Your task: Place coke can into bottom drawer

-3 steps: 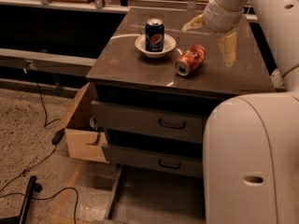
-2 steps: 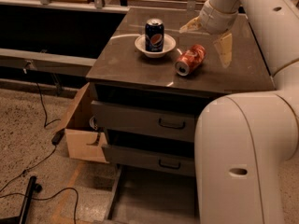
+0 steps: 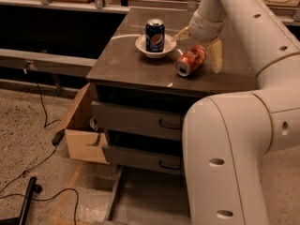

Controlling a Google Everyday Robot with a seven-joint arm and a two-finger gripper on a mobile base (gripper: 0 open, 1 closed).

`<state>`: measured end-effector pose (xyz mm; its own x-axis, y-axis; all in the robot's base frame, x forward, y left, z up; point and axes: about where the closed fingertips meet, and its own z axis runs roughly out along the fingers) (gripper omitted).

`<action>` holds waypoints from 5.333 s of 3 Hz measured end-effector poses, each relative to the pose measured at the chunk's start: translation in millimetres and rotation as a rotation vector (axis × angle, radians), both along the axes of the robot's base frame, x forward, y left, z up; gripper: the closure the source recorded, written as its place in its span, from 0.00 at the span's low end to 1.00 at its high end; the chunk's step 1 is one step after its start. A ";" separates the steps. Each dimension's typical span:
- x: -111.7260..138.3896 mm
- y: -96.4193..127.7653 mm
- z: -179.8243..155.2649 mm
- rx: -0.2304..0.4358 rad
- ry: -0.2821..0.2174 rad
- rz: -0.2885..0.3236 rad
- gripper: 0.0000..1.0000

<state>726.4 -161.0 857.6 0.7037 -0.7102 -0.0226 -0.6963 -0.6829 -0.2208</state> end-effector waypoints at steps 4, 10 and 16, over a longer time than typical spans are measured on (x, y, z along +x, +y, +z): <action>-10.8 -5.1 18.8 -0.043 0.002 0.015 0.88; -154.8 -76.4 35.9 0.245 0.136 -0.447 1.00; -278.1 -13.9 -116.6 0.497 0.147 -0.716 1.00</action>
Offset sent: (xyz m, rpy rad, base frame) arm -0.0627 -0.0195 0.0101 -0.1001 0.3366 0.0983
